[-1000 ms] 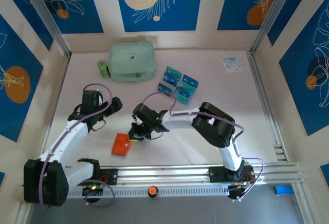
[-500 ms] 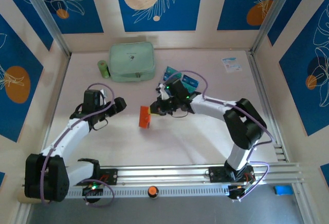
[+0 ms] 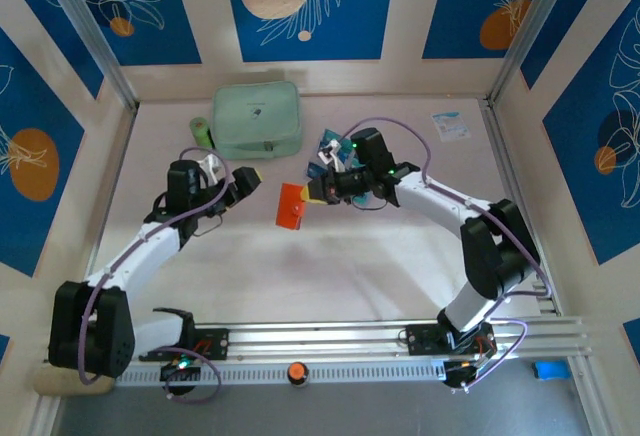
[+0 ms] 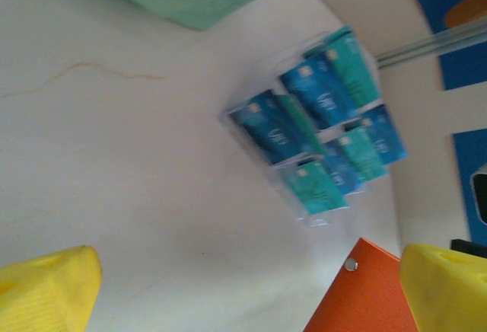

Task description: Put the credit cards into the card holder

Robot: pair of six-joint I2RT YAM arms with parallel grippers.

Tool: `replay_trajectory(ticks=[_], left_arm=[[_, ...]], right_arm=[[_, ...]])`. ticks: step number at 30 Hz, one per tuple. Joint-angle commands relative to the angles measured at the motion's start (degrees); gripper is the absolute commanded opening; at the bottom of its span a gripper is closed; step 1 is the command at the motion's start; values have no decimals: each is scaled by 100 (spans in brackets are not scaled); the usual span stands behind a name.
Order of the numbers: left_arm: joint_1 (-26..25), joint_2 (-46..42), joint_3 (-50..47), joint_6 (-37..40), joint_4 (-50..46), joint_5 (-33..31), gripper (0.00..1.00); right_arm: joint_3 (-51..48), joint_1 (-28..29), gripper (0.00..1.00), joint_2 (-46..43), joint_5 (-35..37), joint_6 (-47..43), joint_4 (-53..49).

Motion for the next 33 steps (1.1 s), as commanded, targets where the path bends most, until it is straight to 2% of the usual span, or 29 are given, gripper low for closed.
replay_trajectory(ticks=[1, 12, 21, 24, 33], left_arm=[[-253, 164, 208, -538, 1100, 354, 100], [-1043, 799, 329, -1400, 3093, 232, 100], [-1347, 969, 251, -1579, 3832, 155, 100], [-1365, 1037, 189, -1680, 4153, 247, 97], [-1365, 1226, 144, -1877, 4799, 558, 63]], right_arm=[[267, -127, 0, -351, -542, 290, 211], [369, -345, 0, -596, -841, 926, 731], [272, -385, 0, -537, -844, 1022, 892], [229, -434, 0, -513, -849, 1054, 943], [110, -591, 0, -422, -903, 1111, 1070]])
